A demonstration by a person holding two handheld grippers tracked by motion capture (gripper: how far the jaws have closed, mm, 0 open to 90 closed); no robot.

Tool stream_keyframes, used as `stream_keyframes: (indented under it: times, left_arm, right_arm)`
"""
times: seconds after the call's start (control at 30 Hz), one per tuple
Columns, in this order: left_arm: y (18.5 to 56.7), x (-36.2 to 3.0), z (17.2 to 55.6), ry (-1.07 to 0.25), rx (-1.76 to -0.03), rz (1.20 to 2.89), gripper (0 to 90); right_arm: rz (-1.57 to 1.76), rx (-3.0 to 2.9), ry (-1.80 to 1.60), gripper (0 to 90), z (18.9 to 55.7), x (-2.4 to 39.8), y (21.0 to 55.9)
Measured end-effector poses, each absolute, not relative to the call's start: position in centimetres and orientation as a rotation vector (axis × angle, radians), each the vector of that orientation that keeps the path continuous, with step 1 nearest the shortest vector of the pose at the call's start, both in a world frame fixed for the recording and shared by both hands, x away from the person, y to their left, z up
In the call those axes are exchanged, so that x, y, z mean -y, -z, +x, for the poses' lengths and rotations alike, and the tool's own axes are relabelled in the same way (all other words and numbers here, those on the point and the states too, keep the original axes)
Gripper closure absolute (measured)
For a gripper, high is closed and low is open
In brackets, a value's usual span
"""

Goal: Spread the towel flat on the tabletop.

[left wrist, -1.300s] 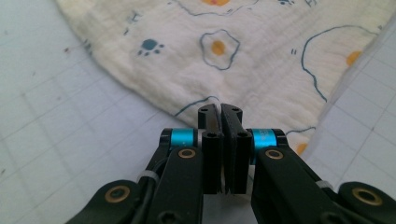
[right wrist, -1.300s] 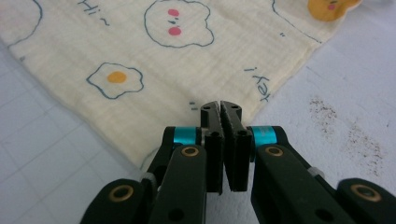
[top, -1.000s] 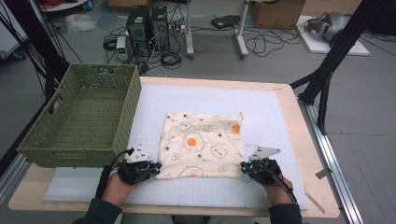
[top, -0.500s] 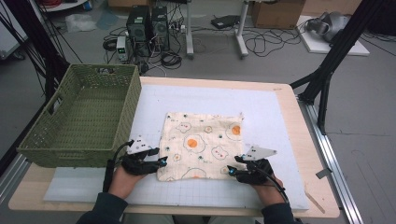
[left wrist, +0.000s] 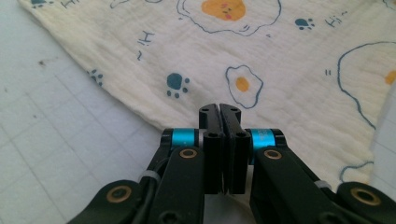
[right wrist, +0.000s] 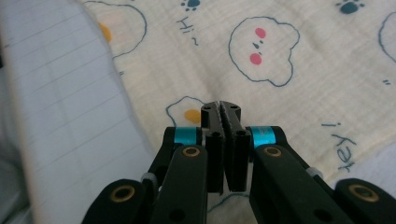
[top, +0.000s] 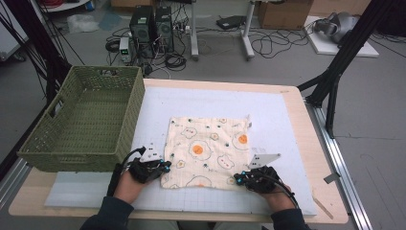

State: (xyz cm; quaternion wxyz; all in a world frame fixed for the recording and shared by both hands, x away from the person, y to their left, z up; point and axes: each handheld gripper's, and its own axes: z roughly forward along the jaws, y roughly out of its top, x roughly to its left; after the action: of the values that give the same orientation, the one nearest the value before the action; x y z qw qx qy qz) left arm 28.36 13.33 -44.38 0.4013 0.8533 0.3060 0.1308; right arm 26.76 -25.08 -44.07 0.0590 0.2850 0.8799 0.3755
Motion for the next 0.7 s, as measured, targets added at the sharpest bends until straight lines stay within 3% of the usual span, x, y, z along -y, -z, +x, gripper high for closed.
stream_keyframes:
  times: [0.13, 0.23, 0.37, 0.47, 0.7]
  left_arm:
    - [44.1, -13.2, 27.9, -0.309, -0.762, 2.162, 86.1]
    - [44.0, -13.3, 28.2, -0.323, -0.808, 2.109, 65.3]
    - [43.7, -13.5, 29.1, -0.339, -0.845, 2.006, 51.9]
    - [43.3, -13.5, 30.2, -0.383, -0.873, 1.963, 51.5]
    - [42.2, -13.4, 33.2, -0.445, -0.967, 1.863, 52.9]
  right_arm:
    - [0.870, -2.687, -1.163, 84.8, 26.4, 25.8, 44.0]
    - [0.895, -2.628, -1.230, 72.9, 26.7, 26.1, 43.5]
    - [0.955, -2.502, -1.261, 62.7, 27.3, 26.6, 42.8]
    - [1.009, -2.415, -1.211, 62.2, 28.0, 27.1, 42.8]
    - [1.086, -2.344, -1.085, 71.4, 29.9, 27.5, 43.4]
